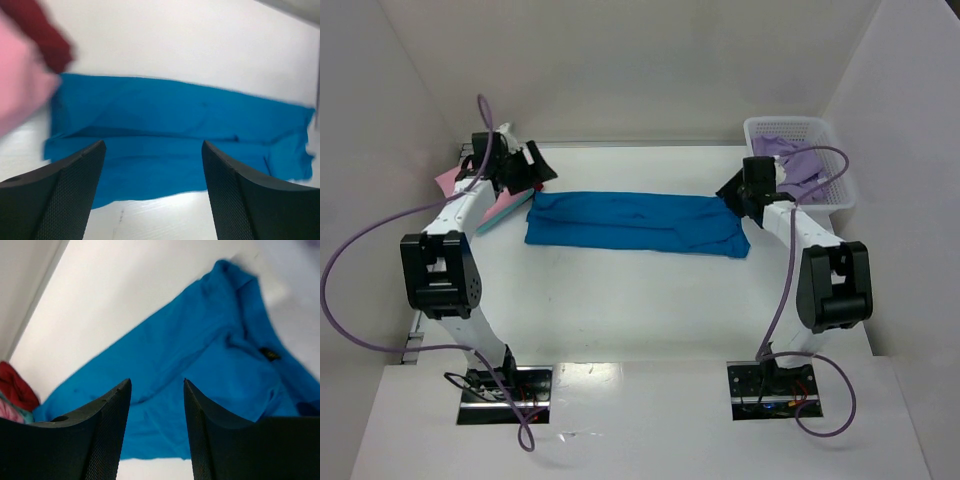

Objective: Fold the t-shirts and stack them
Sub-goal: Fold the other side of the tshirt into a rectangle

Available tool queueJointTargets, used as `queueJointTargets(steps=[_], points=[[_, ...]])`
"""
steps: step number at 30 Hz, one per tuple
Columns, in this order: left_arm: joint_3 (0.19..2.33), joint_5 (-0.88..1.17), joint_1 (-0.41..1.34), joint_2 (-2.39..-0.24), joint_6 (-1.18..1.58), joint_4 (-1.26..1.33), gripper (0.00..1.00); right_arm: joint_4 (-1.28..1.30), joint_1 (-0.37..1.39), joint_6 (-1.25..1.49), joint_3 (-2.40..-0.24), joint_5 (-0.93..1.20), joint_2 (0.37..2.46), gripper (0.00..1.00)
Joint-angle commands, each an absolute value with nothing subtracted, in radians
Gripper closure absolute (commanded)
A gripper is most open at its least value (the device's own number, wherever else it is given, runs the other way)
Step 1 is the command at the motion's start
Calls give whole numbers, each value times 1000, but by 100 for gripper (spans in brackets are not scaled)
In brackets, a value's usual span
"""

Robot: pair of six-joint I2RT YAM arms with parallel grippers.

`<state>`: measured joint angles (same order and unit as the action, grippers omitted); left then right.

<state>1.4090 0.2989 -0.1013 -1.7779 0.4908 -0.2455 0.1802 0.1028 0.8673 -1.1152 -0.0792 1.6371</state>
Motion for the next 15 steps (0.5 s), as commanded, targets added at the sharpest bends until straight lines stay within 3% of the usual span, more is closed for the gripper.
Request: queueJointTargets(steps=[1, 7, 15], points=[[1443, 477, 4, -1732, 292, -236, 14, 186, 179, 819, -1092, -52, 1580, 48], [1399, 396, 207, -1723, 239, -298, 13, 245, 247, 839, -1007, -34, 1559, 48], [1302, 379, 271, -1723, 314, -307, 13, 235, 247, 877, -899, -11, 1482, 48]])
